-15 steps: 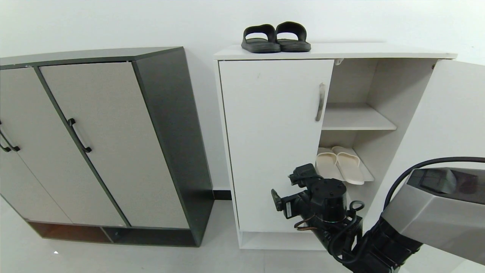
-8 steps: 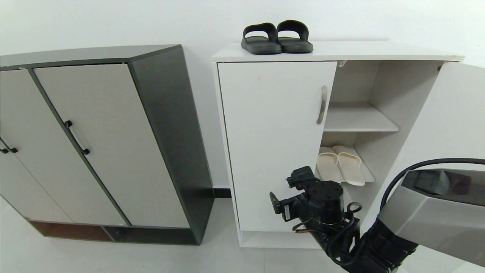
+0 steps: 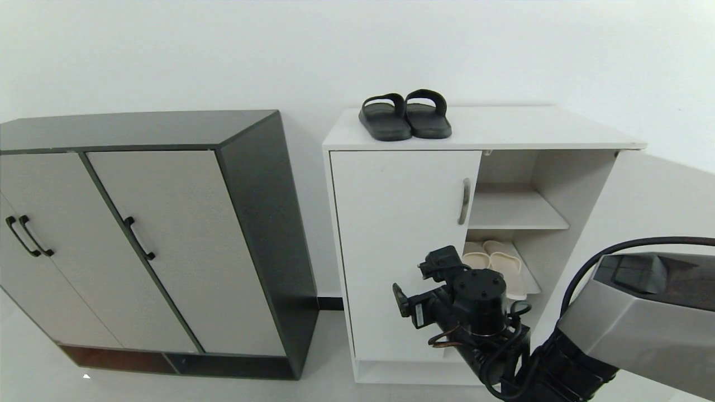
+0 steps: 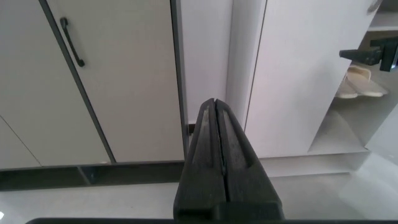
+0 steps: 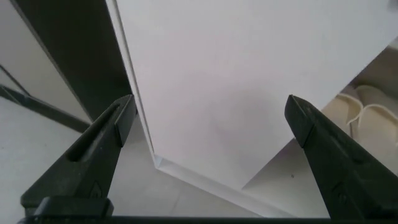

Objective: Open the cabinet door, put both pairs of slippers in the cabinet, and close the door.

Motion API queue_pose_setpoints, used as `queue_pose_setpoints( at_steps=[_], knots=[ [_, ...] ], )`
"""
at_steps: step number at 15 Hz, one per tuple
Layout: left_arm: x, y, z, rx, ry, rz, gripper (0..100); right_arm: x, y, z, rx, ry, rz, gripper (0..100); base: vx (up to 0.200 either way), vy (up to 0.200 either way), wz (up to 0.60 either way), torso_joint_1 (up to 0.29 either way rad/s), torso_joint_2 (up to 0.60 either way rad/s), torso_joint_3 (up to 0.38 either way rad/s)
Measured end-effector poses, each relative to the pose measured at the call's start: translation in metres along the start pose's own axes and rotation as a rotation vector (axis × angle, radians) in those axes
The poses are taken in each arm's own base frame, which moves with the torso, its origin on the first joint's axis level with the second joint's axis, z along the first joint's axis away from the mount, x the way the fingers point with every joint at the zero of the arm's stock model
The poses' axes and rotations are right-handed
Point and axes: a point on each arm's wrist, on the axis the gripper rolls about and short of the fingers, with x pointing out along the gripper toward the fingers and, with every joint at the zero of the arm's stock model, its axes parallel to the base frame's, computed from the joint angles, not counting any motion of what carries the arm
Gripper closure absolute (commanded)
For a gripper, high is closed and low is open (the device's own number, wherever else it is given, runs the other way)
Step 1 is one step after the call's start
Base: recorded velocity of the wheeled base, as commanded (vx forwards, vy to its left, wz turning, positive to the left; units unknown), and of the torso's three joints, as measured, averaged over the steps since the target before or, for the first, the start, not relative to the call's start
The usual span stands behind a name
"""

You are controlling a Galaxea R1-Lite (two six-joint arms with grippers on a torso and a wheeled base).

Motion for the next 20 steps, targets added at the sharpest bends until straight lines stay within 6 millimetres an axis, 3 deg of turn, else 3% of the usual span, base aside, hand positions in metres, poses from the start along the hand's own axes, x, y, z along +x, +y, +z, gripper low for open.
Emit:
queue_pose_setpoints(
  at_steps=[17, 20],
  knots=[
    [0.0000, 0.0000, 0.0000, 0.000, 0.000, 0.000, 100, 0.0012, -0.0025, -0.0008, -0.013, 0.003, 0.005, 0, 0.000, 0.000, 0.00, 0.201, -0.51, -0.315],
    [0.0000, 0.0000, 0.0000, 0.001, 0.000, 0.000, 100, 0.0013, -0.0029, -0.0010, -0.015, 0.004, 0.011, 0, 0.000, 0.000, 0.00, 0.095, -0.20, -0.111]
  ],
)
